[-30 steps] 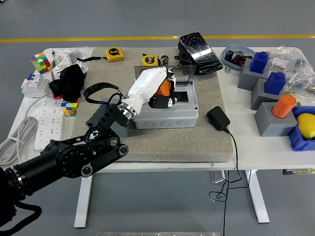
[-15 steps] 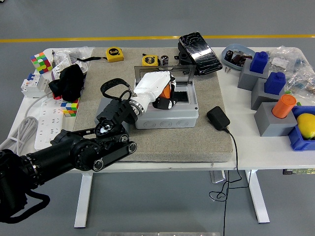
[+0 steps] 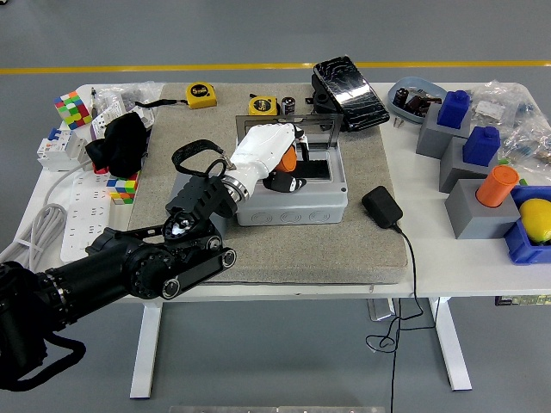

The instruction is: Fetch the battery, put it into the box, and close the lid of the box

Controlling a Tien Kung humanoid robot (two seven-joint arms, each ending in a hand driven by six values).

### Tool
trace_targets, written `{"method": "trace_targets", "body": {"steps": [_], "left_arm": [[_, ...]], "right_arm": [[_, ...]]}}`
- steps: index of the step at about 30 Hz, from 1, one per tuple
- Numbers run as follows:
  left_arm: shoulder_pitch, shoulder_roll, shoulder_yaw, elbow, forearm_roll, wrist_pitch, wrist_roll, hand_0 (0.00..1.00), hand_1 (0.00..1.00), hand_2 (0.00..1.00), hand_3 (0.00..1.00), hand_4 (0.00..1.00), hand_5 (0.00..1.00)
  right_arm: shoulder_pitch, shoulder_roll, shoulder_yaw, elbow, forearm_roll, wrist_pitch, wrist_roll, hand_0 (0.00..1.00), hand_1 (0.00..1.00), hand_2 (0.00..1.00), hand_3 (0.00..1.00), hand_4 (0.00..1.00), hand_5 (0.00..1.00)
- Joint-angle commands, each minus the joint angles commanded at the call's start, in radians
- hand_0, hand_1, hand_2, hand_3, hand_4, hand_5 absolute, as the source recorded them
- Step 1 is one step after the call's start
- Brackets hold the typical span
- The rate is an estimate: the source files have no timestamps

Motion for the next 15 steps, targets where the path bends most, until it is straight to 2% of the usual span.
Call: {"method": "trace_targets", "body": {"steps": [2,3,10,14,15], "left_arm": [[-0.001,0.0,0.001,0.001,0.0,0.001,-0.004,0.366,0.415,0.441,0.517,0.939,0.002],[-0.002,0.0,0.001,0.001,-0.002,0.001,-0.006,0.396,0.433,0.455,0.541,0.942,0.002],[-0.002,0.0,0.002,-0.002,-0.01,0.003,-0.019,0.398,0.436,0.456,0.545,0.946,0.002],[0.004,0.0,-0.012,-0.022,-0.012,0.01,-0.034,0.398,0.436,0.456,0.545,0.946,0.002],[0.006,0.0,-0.016,-0.03,-0.013,0.012,-0.04,0.426,0.45,0.465,0.554,0.951,0.002]], "right_arm": [[0.0,0.0,0.0,0.0,0.001,0.0,0.0,0.703,0.726,0.719,0.705,0.998,0.699],[0.0,0.0,0.0,0.0,0.001,0.0,0.0,0.703,0.726,0.719,0.704,0.998,0.699],[0.0,-0.001,0.001,0.0,0.0,0.0,0.0,0.703,0.726,0.719,0.704,0.998,0.698],[-0.002,0.0,0.001,-0.001,0.0,0.0,0.0,0.703,0.726,0.719,0.704,0.998,0.698],[-0.002,0.0,0.001,-0.001,0.0,0.001,0.0,0.702,0.726,0.719,0.704,0.998,0.698]]}}
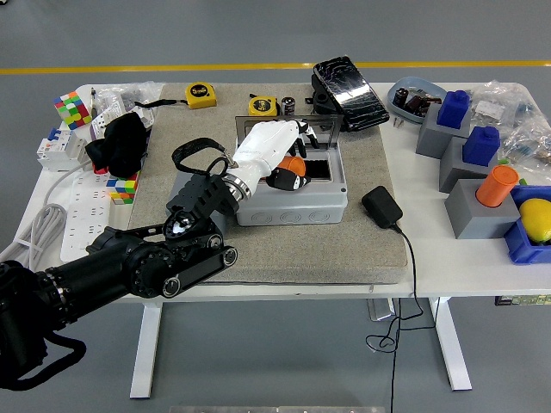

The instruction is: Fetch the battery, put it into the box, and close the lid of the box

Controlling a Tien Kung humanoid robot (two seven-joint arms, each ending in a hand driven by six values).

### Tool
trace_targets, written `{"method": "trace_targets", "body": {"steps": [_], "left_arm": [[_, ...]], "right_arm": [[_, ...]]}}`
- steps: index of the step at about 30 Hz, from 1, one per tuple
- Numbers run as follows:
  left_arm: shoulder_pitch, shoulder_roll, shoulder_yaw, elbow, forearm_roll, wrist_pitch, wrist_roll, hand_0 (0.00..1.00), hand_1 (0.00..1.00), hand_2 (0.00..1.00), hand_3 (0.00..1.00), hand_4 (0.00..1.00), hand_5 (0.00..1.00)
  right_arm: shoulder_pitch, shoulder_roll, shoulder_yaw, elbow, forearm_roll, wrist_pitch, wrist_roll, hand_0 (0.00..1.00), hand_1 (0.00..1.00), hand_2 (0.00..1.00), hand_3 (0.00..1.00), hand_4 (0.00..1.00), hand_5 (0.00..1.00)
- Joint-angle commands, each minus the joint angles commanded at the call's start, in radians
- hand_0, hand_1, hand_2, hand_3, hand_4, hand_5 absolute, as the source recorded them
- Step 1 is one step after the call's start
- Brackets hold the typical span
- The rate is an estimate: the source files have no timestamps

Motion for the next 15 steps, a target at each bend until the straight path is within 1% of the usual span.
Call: {"method": "trace_targets", "body": {"steps": [1,7,9,11,12,15], "left_arm": [[0.001,0.0,-0.004,-0.007,-0.001,0.002,-0.006,0.426,0.45,0.465,0.554,0.951,0.002],[0.016,0.0,-0.046,-0.085,-0.034,0.041,-0.093,0.427,0.456,0.47,0.56,0.962,0.002],[0.018,0.0,-0.059,-0.109,-0.044,0.061,-0.124,0.427,0.456,0.47,0.56,0.962,0.002],[0.02,0.0,-0.069,-0.117,-0.047,0.067,-0.135,0.427,0.456,0.47,0.56,0.962,0.002],[0.02,0.0,-0.072,-0.118,-0.048,0.068,-0.135,0.508,0.563,0.551,0.641,0.983,0.002],[0.021,0.0,-0.095,-0.102,-0.05,0.057,-0.123,0.508,0.563,0.551,0.641,0.983,0.002]], "right_arm": [[0.0,0.0,0.0,0.0,0.0,0.0,0.0,0.702,0.726,0.719,0.704,0.998,0.698],[-0.002,0.001,0.0,0.0,-0.002,0.0,0.0,0.704,0.725,0.72,0.704,0.998,0.698],[-0.002,0.002,0.002,0.0,-0.002,0.0,0.001,0.704,0.725,0.72,0.704,0.998,0.698],[-0.002,0.003,0.002,0.001,-0.003,0.0,0.001,0.704,0.725,0.72,0.704,0.998,0.698],[-0.002,0.003,0.002,0.001,-0.003,0.0,0.001,0.703,0.725,0.719,0.705,0.998,0.698],[-0.003,0.003,0.002,0.0,-0.002,0.0,0.001,0.703,0.725,0.719,0.705,0.998,0.698]]}}
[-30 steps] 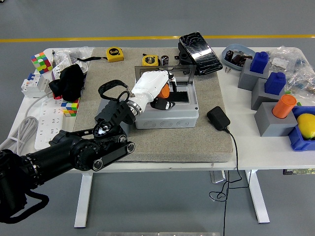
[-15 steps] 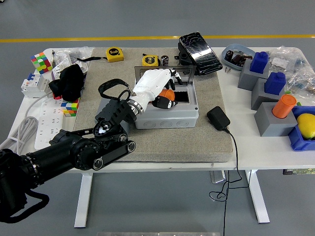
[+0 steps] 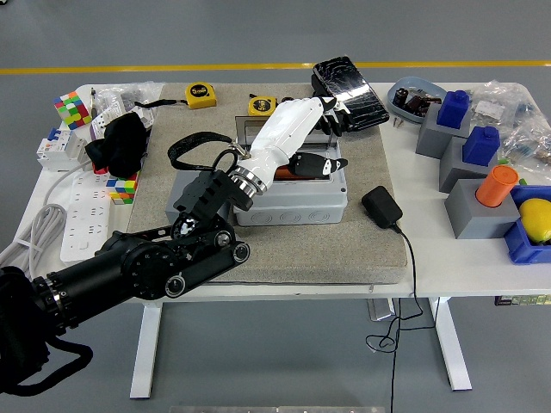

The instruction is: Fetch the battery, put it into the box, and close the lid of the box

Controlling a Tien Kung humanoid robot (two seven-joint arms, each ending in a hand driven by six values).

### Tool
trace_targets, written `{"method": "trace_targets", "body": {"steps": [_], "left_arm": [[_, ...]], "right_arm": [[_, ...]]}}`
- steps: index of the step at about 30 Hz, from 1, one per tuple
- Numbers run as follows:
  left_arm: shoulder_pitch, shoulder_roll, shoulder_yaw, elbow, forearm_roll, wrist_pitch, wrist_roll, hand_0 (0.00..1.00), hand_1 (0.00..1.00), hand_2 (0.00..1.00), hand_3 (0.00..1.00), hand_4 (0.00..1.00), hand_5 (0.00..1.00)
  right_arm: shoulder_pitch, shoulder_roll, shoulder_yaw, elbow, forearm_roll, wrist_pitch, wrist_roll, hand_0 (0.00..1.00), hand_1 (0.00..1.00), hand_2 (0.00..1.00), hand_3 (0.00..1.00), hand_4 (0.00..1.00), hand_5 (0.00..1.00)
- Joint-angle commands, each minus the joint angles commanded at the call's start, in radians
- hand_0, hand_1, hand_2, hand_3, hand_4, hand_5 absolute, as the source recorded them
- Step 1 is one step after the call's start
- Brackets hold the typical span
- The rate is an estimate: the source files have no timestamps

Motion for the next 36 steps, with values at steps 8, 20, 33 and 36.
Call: {"method": "trace_targets", "body": {"steps": [8,20,33,36], "left_arm": [[-0.005,0.004,-0.063,0.048,-0.014,-0.046,0.054,0.743,0.776,0.775,0.826,0.998,0.042],[0.012,0.021,-0.065,0.109,-0.019,-0.107,0.142,0.89,0.882,0.886,0.914,0.998,0.232],[0.079,0.044,-0.072,0.015,0.003,-0.125,0.185,0.805,0.812,0.812,0.852,0.998,0.302],[0.102,0.049,-0.07,-0.023,0.015,-0.131,0.196,0.805,0.812,0.812,0.852,0.998,0.302]], "right_arm": [[-0.001,0.0,-0.008,-0.001,0.003,0.0,-0.001,0.702,0.726,0.719,0.706,0.998,0.698],[0.0,0.001,-0.009,0.0,0.003,0.0,-0.001,0.702,0.726,0.719,0.706,0.998,0.698],[-0.011,0.003,-0.004,-0.001,0.0,0.001,-0.001,0.704,0.725,0.719,0.706,0.998,0.698],[-0.014,0.003,-0.001,-0.001,-0.002,0.001,-0.001,0.704,0.725,0.719,0.706,0.998,0.698]]}}
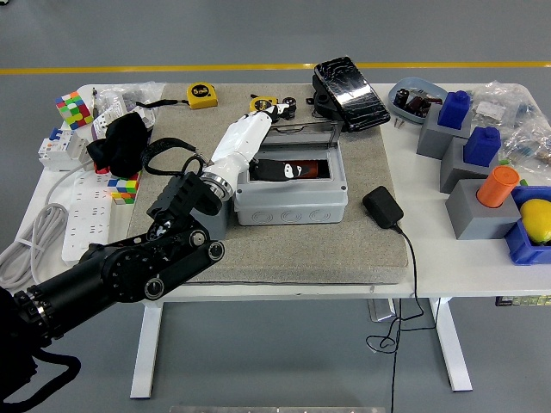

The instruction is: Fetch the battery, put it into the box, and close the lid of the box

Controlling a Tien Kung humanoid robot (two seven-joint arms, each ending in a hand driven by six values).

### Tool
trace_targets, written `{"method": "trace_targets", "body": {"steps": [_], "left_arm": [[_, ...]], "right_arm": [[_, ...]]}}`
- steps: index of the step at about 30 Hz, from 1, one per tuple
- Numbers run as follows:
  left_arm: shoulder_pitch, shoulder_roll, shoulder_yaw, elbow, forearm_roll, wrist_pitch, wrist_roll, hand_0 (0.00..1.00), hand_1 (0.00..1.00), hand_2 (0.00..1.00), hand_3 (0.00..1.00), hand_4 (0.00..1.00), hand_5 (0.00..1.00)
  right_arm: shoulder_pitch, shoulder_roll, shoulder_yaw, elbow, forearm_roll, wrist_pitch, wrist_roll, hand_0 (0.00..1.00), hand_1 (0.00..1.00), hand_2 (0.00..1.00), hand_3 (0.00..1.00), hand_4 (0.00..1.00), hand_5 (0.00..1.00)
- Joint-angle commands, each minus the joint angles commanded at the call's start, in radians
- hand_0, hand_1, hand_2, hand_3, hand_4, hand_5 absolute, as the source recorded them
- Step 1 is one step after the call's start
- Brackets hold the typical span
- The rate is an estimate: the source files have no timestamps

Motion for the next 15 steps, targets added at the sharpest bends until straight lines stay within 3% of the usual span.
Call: {"method": "trace_targets", "body": {"steps": [9,15], "left_arm": [[0.07,0.027,0.011,-0.116,0.022,-0.005,0.013,0.773,0.783,0.775,0.818,0.998,0.316],[0.094,0.038,0.028,-0.11,0.013,-0.005,0.012,0.771,0.778,0.774,0.815,0.998,0.317]], "right_arm": [[-0.004,0.003,0.01,0.0,-0.003,0.0,0.0,0.703,0.726,0.719,0.707,0.998,0.698],[-0.005,0.006,0.011,0.0,-0.004,0.0,0.0,0.703,0.727,0.719,0.706,0.998,0.698]]}}
